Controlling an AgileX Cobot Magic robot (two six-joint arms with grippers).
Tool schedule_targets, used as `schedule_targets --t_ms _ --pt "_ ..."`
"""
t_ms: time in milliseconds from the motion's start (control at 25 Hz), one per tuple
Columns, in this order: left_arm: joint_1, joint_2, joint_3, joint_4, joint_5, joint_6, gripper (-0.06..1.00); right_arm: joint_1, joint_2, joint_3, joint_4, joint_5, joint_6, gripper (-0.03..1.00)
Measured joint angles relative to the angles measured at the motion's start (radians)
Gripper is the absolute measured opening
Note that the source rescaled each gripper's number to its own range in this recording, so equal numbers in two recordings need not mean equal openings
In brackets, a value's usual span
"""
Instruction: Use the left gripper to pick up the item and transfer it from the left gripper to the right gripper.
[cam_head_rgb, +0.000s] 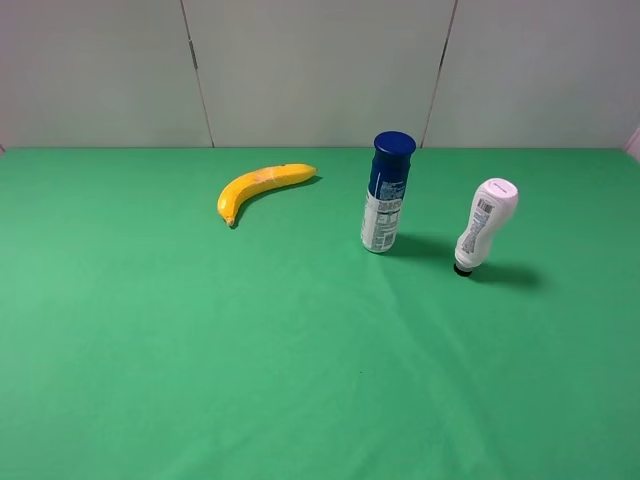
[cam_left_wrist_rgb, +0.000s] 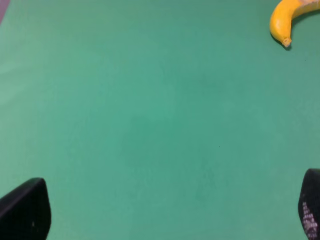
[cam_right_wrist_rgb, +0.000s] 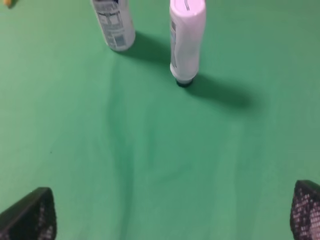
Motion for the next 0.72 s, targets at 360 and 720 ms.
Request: schedule_targets --t_ms 360,720 --pt "0.0 0.0 0.0 0.001 0.0 0.0 1.0 0.0 -0.193 0.033 -0.08 0.003 0.03 1.0" --pt "0.0 0.0 0.0 0.001 0.0 0.0 1.0 0.0 -0.318 0.203 -0.127 -0.061 0.113 1.0"
